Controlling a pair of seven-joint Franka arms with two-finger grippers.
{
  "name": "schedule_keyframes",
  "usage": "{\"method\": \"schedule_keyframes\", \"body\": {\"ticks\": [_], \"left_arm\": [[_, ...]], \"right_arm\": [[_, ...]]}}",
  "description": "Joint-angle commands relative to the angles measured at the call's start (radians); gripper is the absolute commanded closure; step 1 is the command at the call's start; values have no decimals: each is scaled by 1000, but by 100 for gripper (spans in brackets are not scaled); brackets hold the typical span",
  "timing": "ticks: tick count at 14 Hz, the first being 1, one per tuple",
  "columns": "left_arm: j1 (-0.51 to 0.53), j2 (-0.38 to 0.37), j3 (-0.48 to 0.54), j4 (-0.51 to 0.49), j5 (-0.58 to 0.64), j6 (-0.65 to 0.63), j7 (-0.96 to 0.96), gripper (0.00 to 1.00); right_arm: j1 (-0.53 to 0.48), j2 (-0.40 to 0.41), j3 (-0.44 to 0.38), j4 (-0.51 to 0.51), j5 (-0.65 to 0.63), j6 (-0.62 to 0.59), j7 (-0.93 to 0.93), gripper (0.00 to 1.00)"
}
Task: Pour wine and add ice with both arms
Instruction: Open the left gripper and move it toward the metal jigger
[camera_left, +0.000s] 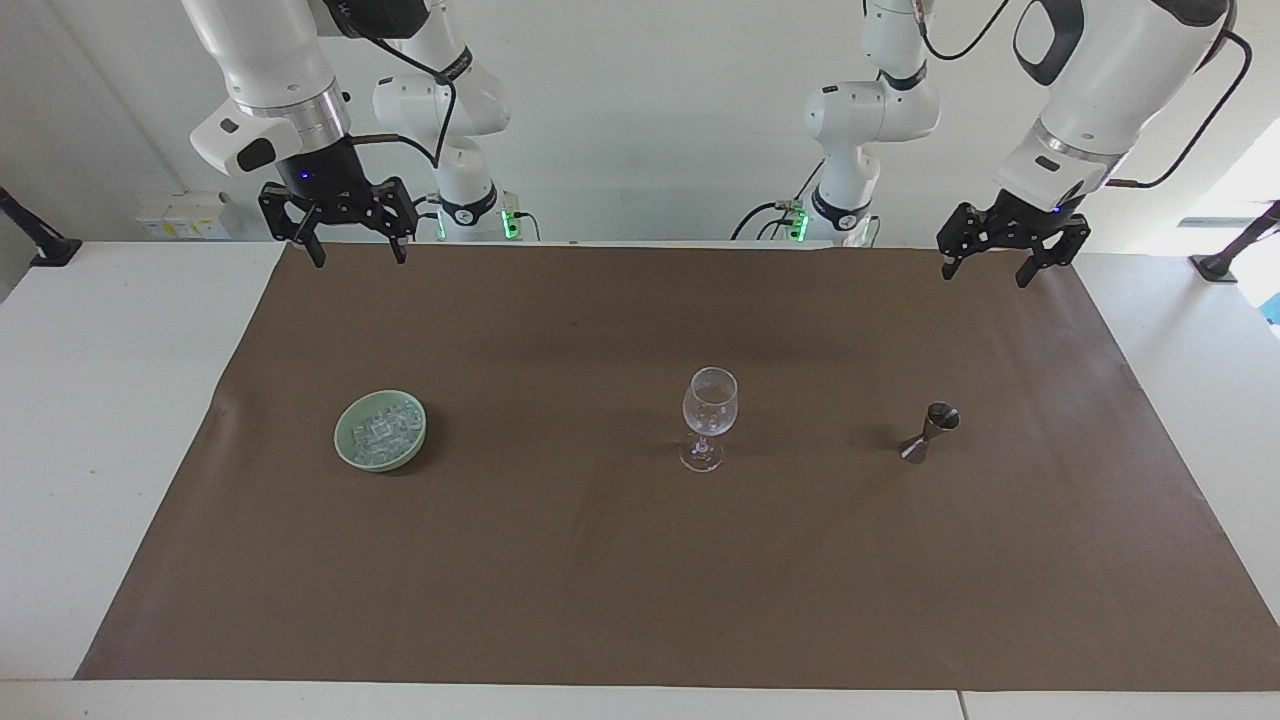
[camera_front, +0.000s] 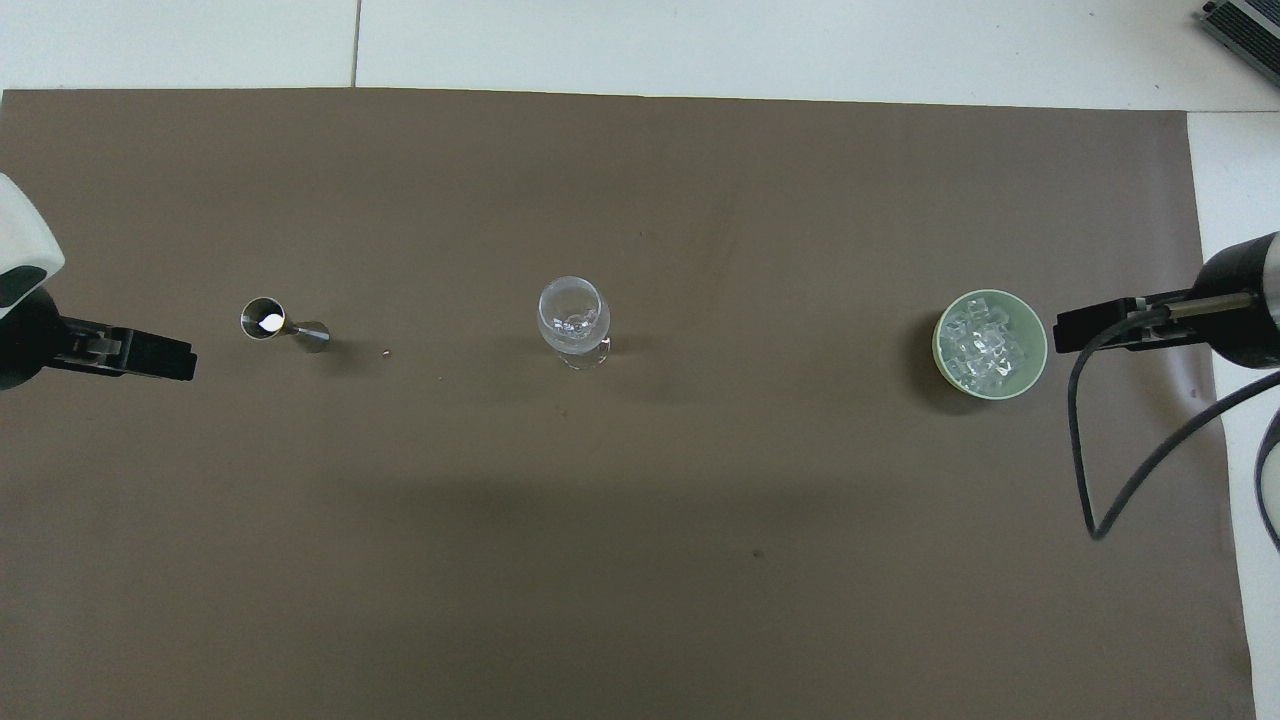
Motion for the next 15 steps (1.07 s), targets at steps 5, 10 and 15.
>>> {"method": "schedule_keyframes", "body": {"ticks": [5,10,15], "left_arm": [[-11,-28,7,-38,14,9,-4,0],[29,-57,13,-86,13,8,-11,0],[31,-86,13,-145,-16,51,-386,0]], "right_arm": [[-9,-12,3,-5,23,-13,-23,0],[-9,-12,3,-6,23,-13,-23,0],[-9,-12,3,-6,23,-13,-22,0]]}}
